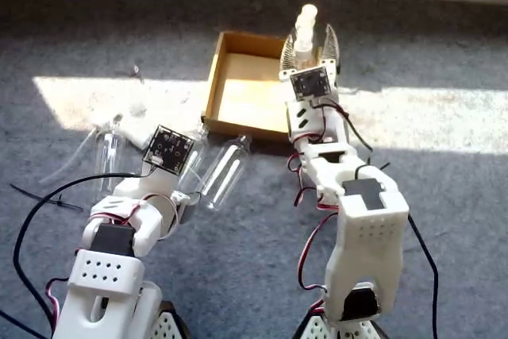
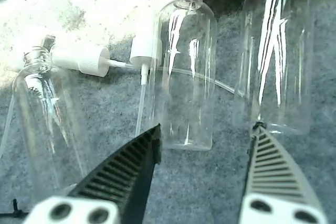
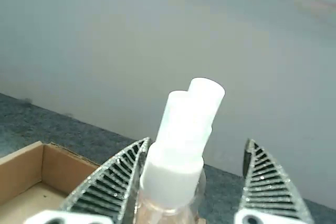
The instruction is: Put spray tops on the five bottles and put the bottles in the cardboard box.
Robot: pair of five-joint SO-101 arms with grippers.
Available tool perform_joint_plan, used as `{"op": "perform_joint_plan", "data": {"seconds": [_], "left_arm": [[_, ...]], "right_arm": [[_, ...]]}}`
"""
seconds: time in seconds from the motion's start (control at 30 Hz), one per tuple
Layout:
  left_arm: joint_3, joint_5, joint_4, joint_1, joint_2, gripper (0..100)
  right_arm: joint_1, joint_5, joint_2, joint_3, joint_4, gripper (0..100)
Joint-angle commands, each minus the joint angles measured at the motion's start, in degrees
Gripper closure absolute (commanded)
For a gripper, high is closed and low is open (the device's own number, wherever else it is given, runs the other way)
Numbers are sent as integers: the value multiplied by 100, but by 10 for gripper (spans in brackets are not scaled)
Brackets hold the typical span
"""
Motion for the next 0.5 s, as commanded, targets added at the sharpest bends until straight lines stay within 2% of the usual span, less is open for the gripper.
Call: {"op": "perform_joint_plan", "data": {"seconds": [0.0, 0.33, 0.47], "left_arm": [[-40, -44, -105, 110, -57, 745], [-40, -44, -105, 110, -57, 745], [-40, -44, -105, 110, -57, 745]], "right_arm": [[4, 53, -435, -31, 259, 695], [4, 88, -488, -31, 295, 693], [4, 193, -919, -22, 787, 693]]}}
